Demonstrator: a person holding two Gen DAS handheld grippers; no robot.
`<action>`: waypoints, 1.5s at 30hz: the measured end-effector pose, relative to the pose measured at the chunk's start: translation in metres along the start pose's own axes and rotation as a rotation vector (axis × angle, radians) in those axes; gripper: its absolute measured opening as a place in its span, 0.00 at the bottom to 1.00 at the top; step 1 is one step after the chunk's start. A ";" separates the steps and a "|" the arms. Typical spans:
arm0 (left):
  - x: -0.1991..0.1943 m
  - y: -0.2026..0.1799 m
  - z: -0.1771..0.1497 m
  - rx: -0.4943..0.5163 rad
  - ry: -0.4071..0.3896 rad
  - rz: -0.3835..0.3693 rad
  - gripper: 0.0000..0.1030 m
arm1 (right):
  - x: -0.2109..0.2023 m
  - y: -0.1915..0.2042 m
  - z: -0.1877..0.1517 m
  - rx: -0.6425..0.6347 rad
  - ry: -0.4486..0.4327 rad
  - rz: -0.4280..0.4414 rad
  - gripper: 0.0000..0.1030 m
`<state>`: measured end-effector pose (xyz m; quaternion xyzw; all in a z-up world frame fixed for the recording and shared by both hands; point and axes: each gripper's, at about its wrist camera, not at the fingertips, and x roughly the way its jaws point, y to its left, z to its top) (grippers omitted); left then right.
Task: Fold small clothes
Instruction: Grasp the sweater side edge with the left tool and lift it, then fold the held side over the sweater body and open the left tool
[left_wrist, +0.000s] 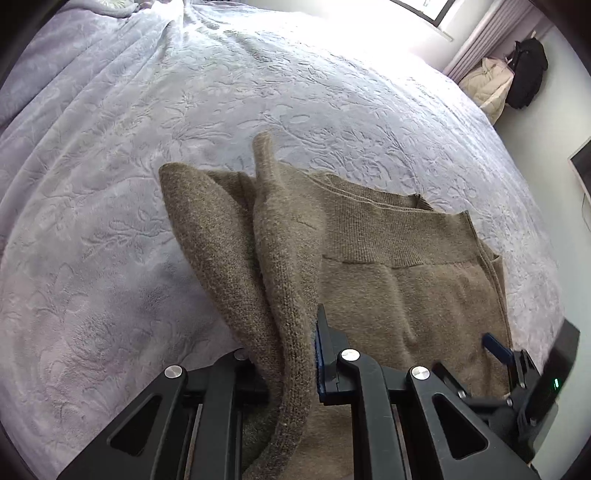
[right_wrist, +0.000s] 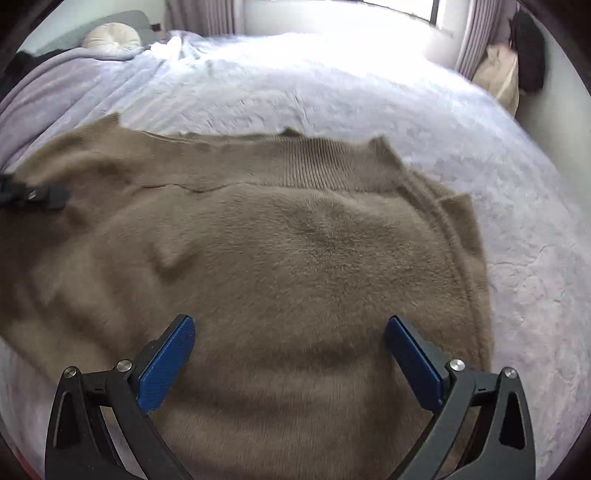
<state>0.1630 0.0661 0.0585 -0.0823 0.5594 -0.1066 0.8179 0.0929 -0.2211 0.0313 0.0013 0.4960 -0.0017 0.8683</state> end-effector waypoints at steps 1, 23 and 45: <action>-0.001 -0.003 0.000 0.002 0.004 0.010 0.14 | 0.006 -0.001 0.008 0.008 0.002 -0.004 1.00; -0.016 -0.182 0.015 0.110 0.033 0.083 0.14 | -0.023 -0.111 0.003 -0.032 -0.057 0.090 1.00; 0.033 -0.317 -0.030 0.190 0.196 -0.080 0.84 | -0.040 -0.193 -0.060 0.041 -0.047 0.183 1.00</action>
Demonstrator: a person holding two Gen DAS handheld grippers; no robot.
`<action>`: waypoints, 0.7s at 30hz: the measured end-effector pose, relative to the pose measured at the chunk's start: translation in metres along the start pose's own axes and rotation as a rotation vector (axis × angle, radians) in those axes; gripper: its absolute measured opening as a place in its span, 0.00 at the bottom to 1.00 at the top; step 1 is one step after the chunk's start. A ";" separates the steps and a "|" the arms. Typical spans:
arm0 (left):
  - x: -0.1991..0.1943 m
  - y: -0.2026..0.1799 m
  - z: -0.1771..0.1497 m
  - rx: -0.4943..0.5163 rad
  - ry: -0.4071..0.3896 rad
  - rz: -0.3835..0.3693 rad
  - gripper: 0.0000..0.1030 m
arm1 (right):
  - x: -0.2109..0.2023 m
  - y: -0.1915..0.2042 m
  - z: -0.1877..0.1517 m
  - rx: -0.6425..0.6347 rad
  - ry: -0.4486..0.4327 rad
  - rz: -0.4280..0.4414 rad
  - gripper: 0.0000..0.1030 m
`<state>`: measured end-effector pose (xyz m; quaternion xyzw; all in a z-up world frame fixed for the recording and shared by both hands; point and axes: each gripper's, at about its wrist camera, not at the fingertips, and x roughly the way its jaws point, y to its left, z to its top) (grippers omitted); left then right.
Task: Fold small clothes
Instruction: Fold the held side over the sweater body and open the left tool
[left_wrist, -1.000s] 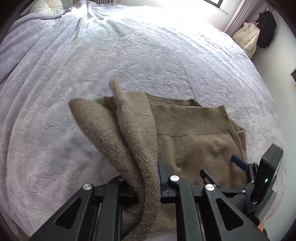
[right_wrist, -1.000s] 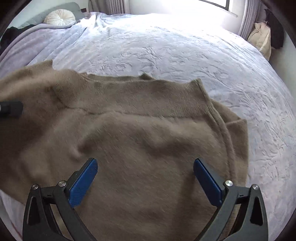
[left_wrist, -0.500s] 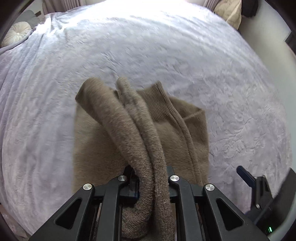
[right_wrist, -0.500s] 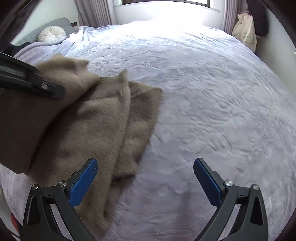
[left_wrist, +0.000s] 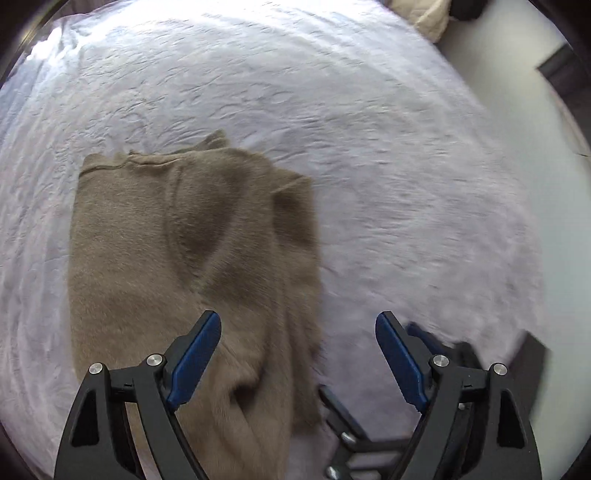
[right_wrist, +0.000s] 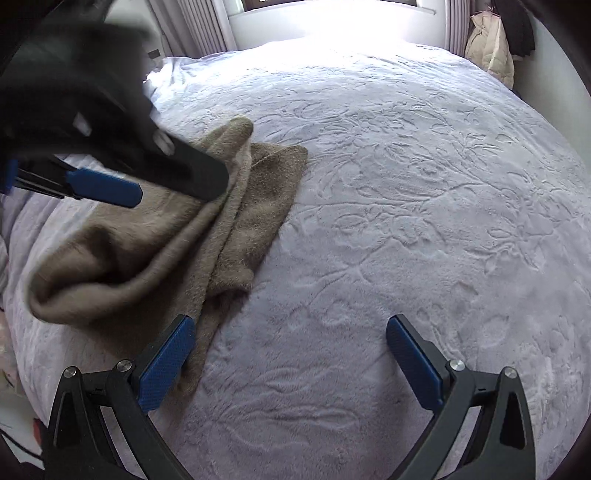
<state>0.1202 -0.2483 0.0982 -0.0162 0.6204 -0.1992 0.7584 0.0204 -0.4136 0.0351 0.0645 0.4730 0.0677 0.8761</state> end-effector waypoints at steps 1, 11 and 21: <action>-0.013 -0.002 -0.004 0.020 -0.026 -0.027 0.84 | -0.003 0.001 -0.002 -0.003 0.001 0.018 1.00; -0.052 0.102 -0.054 0.041 -0.186 0.188 0.84 | -0.047 0.028 -0.012 -0.037 -0.054 0.261 1.00; -0.030 0.175 -0.089 -0.147 -0.217 0.177 0.84 | -0.022 0.047 0.007 0.139 0.061 0.552 0.99</action>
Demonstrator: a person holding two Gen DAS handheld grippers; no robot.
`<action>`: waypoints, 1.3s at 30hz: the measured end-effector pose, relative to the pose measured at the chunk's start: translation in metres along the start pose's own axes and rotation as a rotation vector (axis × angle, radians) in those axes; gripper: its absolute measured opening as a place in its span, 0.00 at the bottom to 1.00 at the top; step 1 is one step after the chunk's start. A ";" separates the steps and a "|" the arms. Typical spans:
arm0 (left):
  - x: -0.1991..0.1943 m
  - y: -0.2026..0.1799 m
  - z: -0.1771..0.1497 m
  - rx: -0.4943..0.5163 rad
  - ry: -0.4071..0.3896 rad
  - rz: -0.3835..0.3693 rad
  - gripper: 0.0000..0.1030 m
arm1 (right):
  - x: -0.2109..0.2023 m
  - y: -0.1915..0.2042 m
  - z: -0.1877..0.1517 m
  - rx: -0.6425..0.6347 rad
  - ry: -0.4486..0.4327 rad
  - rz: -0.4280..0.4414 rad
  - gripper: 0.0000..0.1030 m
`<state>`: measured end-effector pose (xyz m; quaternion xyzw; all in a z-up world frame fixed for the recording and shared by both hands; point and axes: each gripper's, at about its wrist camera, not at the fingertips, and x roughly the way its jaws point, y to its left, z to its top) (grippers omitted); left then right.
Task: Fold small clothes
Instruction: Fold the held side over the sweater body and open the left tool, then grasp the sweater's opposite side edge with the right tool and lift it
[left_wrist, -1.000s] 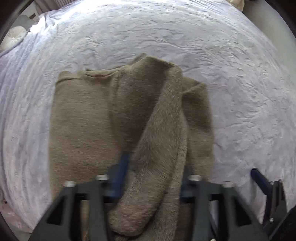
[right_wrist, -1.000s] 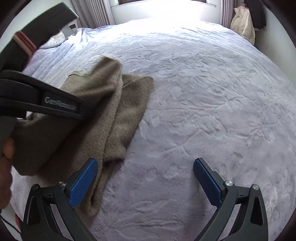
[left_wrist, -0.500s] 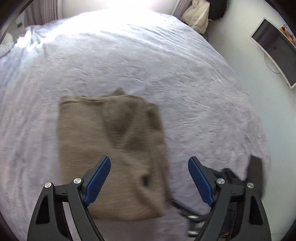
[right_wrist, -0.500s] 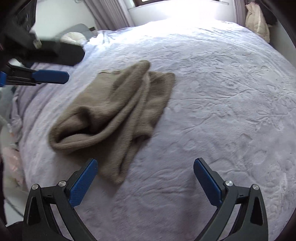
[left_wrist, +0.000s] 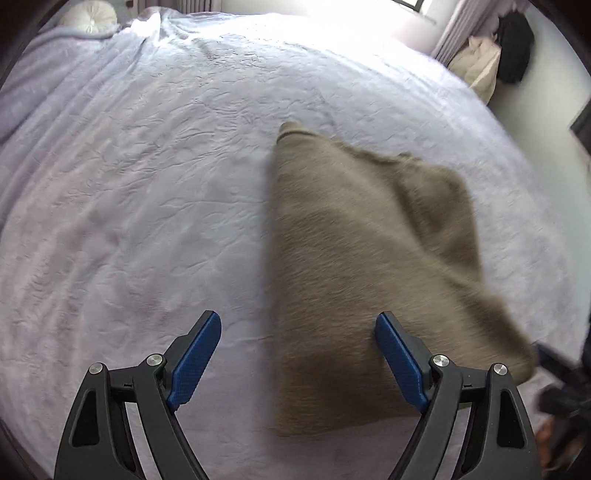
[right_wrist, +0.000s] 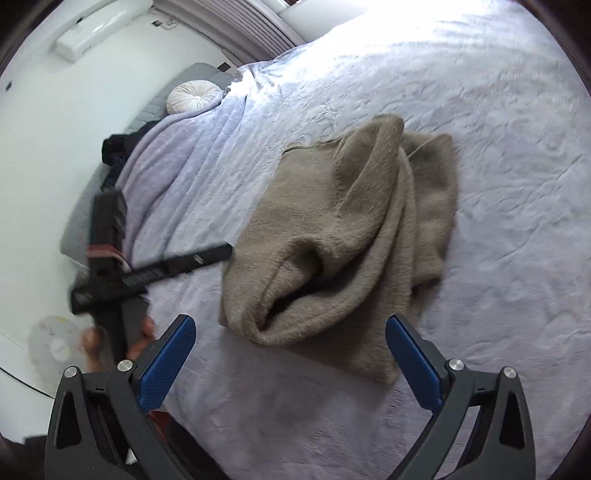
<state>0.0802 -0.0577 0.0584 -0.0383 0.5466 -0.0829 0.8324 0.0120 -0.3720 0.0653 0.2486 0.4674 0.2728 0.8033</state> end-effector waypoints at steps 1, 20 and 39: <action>0.001 0.001 -0.003 0.002 -0.002 -0.016 0.84 | 0.001 0.001 0.000 0.018 -0.004 0.037 0.99; 0.006 -0.014 -0.012 0.057 0.045 -0.147 0.84 | 0.031 0.016 0.017 -0.041 0.017 -0.231 0.13; 0.029 -0.029 0.006 0.124 0.059 -0.104 0.85 | 0.016 0.007 0.047 -0.113 -0.025 -0.369 0.66</action>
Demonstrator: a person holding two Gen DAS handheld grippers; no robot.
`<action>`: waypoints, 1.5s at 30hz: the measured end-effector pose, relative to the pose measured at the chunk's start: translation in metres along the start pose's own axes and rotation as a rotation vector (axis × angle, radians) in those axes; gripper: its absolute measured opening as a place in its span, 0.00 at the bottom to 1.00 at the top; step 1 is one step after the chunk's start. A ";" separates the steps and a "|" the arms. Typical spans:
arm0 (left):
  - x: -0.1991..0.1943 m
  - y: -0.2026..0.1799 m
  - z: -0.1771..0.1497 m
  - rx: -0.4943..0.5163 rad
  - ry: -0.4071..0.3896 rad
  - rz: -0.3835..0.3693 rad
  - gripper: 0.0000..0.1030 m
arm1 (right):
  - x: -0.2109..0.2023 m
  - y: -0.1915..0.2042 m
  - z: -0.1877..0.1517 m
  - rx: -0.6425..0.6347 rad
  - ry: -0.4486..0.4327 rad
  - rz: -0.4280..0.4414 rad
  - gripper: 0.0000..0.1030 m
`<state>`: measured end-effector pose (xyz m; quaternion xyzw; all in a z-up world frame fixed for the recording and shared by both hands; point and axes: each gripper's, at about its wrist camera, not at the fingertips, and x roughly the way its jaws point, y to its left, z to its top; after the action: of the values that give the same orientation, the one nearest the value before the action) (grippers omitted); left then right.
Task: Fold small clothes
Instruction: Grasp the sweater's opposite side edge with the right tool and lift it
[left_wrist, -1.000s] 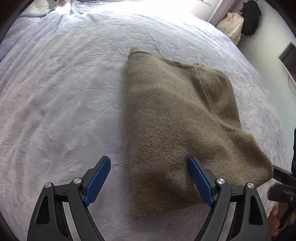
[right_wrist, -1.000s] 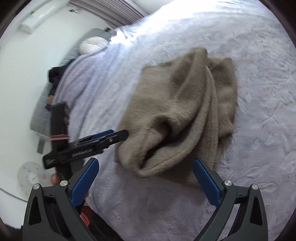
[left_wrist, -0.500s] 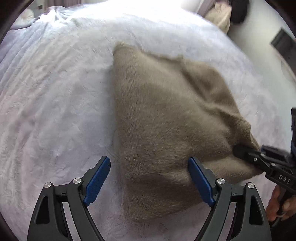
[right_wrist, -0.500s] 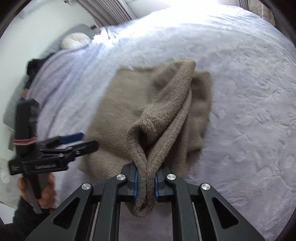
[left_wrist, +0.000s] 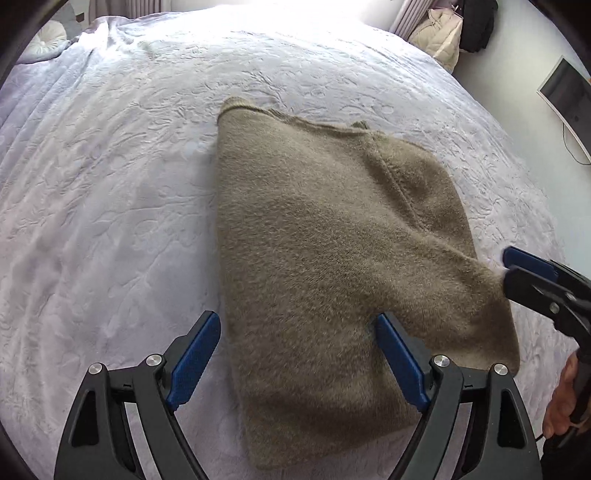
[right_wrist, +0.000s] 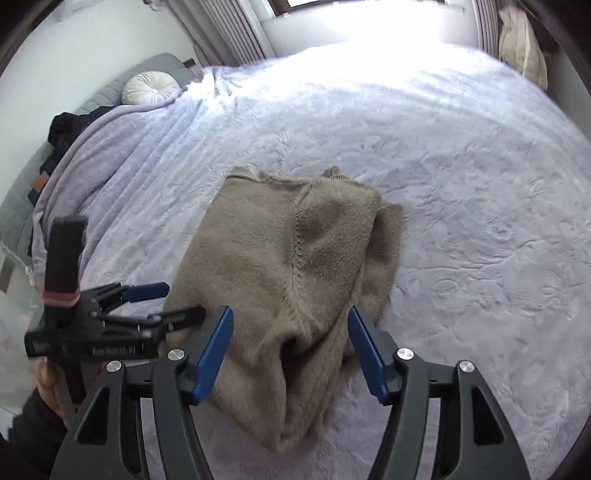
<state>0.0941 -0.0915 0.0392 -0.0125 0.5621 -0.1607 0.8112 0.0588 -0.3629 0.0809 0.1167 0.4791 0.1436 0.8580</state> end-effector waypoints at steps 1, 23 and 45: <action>0.005 0.004 -0.001 -0.005 0.008 -0.002 0.85 | 0.015 -0.006 0.004 0.030 0.047 0.021 0.66; 0.019 0.024 0.038 -0.040 0.033 -0.053 1.00 | 0.035 -0.063 0.061 0.127 -0.034 0.117 0.82; 0.008 0.016 0.044 -0.063 -0.029 -0.051 1.00 | 0.018 -0.044 0.070 0.047 -0.078 -0.018 0.37</action>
<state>0.1408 -0.0857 0.0453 -0.0550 0.5547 -0.1634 0.8140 0.1336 -0.4020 0.0879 0.1381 0.4498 0.1197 0.8742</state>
